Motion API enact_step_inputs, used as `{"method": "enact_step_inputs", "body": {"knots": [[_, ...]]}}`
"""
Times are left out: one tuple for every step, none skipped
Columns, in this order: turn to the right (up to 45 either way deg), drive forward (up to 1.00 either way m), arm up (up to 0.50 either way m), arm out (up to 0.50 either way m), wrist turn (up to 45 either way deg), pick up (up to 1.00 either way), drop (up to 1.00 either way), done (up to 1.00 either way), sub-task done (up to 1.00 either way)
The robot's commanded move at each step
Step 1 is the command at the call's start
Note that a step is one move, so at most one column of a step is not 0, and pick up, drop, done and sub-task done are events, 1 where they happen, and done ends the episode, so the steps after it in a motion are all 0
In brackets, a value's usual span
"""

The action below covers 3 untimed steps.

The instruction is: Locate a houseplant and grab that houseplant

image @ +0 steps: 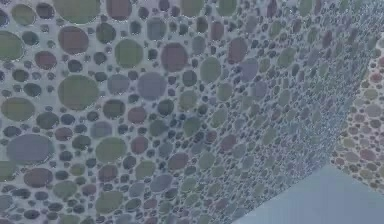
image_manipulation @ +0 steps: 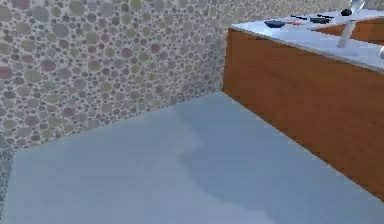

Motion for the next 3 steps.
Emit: {"method": "enact_step_inputs", "body": {"knots": [[45.0, 0.00, 0.00, 0.00, 0.0, 0.00, 0.00, 0.00, 0.00], [45.0, 0.00, 0.00, 0.00, 0.0, 0.00, 0.00, 0.00, 0.00], [45.0, 0.00, 0.00, 0.00, 0.0, 0.00, 0.00, 0.00, 0.00]]}}
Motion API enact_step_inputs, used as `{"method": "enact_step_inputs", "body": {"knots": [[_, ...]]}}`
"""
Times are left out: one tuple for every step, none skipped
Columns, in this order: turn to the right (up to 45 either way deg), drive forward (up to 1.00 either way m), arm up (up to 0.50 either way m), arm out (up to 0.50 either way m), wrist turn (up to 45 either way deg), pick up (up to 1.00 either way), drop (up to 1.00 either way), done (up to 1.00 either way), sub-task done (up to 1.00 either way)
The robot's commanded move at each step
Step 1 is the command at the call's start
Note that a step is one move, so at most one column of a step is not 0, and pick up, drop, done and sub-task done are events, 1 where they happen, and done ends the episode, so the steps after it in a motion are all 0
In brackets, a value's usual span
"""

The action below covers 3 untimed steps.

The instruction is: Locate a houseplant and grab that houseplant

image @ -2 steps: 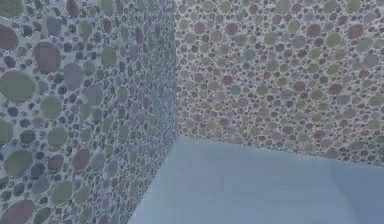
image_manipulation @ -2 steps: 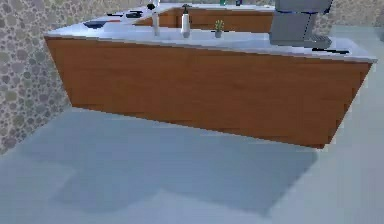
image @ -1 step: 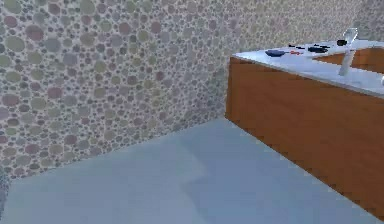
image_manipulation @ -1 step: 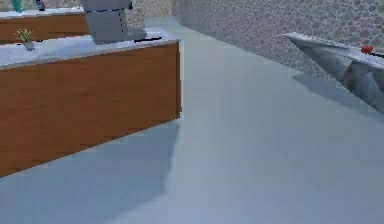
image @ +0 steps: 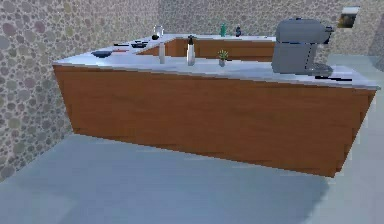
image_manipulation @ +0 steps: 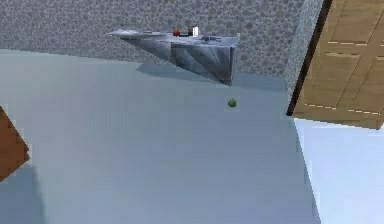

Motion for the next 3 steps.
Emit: {"method": "enact_step_inputs", "body": {"knots": [[12.0, 0.00, 0.00, 0.00, 0.0, 0.00, 0.00, 0.00, 0.00], [3.0, 0.00, 0.00, 0.00, 0.0, 0.00, 0.00, 0.00, 0.00], [0.0, 1.00, 0.00, 0.00, 0.0, 0.00, 0.00, 0.00, 0.00]]}}
